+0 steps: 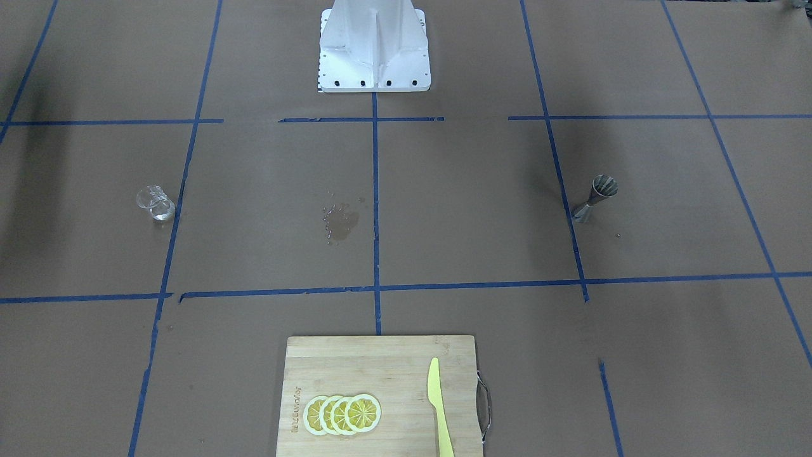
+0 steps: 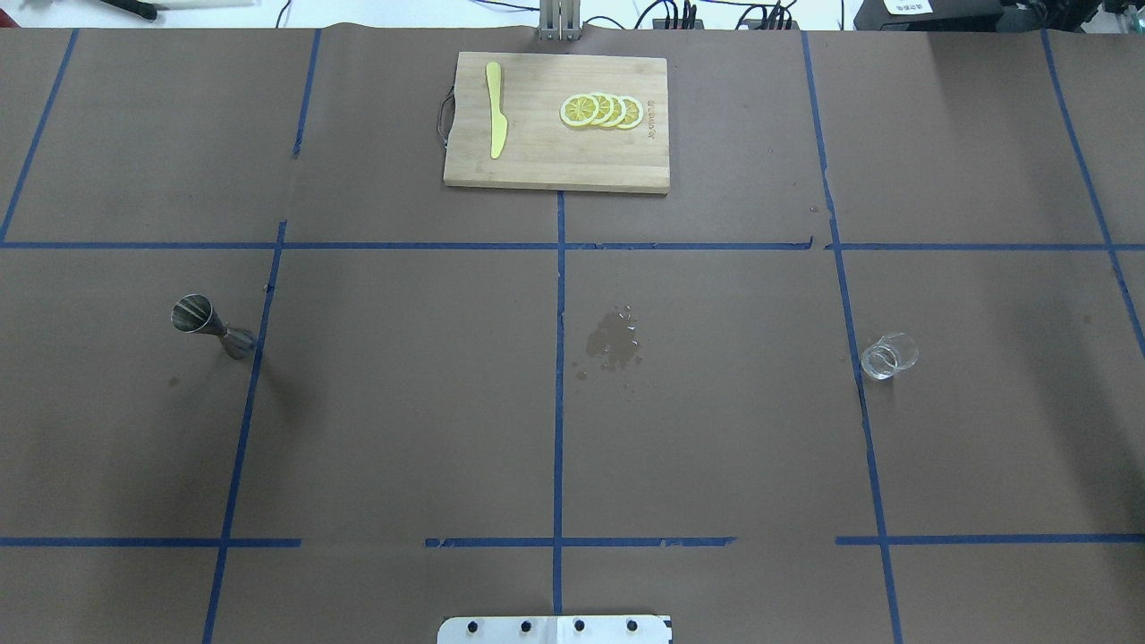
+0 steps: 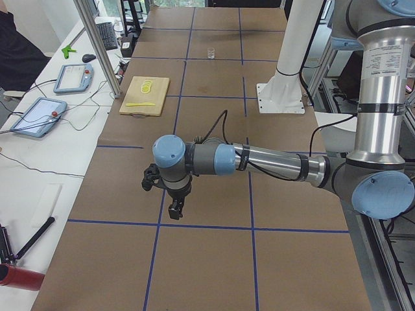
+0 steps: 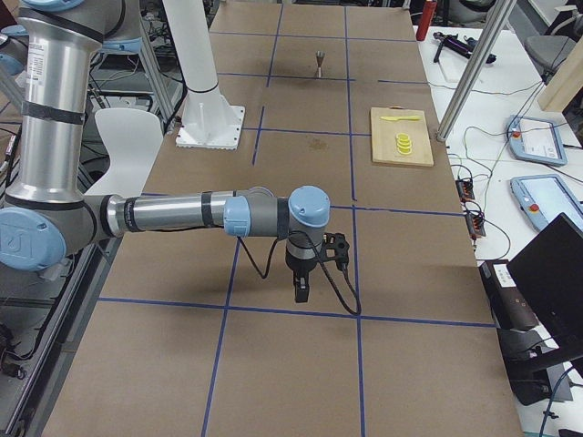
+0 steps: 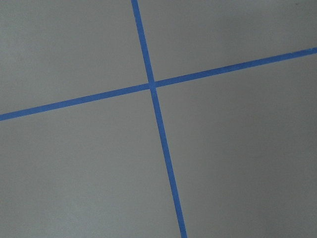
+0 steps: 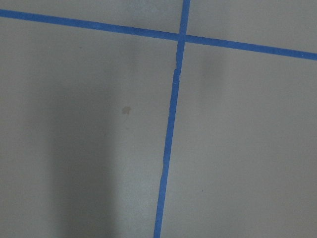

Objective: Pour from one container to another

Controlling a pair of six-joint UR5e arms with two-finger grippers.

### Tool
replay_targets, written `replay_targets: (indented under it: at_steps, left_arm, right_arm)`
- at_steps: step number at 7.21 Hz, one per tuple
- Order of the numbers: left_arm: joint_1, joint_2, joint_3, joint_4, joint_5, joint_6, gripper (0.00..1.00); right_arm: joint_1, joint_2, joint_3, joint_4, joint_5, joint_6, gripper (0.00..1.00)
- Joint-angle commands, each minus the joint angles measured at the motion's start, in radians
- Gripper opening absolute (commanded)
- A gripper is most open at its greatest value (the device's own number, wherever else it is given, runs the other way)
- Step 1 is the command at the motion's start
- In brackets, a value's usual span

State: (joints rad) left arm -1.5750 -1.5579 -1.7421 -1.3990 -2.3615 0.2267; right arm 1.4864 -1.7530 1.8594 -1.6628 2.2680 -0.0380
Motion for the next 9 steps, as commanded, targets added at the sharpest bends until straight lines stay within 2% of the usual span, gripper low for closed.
replay_targets:
  at_steps: [1,3,5,7,9]
  left_arm:
    - [0.000,0.001,0.004,-0.002,-0.002,0.002,1.00]
    - [0.003,-0.007,-0.005,-0.006,-0.004,0.000,1.00]
    - [0.013,-0.005,0.006,-0.078,0.001,0.002,1.00]
    - [0.013,0.004,0.033,-0.211,-0.004,0.003,1.00]
    - [0.012,0.004,0.084,-0.448,-0.005,-0.003,1.00]
  right_arm:
    - [0.000,0.000,0.003,0.000,0.002,0.001,1.00]
    - [-0.002,0.003,0.010,0.002,0.004,0.003,1.00]
    - [-0.006,0.015,0.012,0.055,0.007,0.015,1.00]
    - [-0.012,0.071,0.029,0.057,0.013,0.012,1.00]
    - [-0.023,0.113,0.030,0.057,0.035,0.015,1.00]
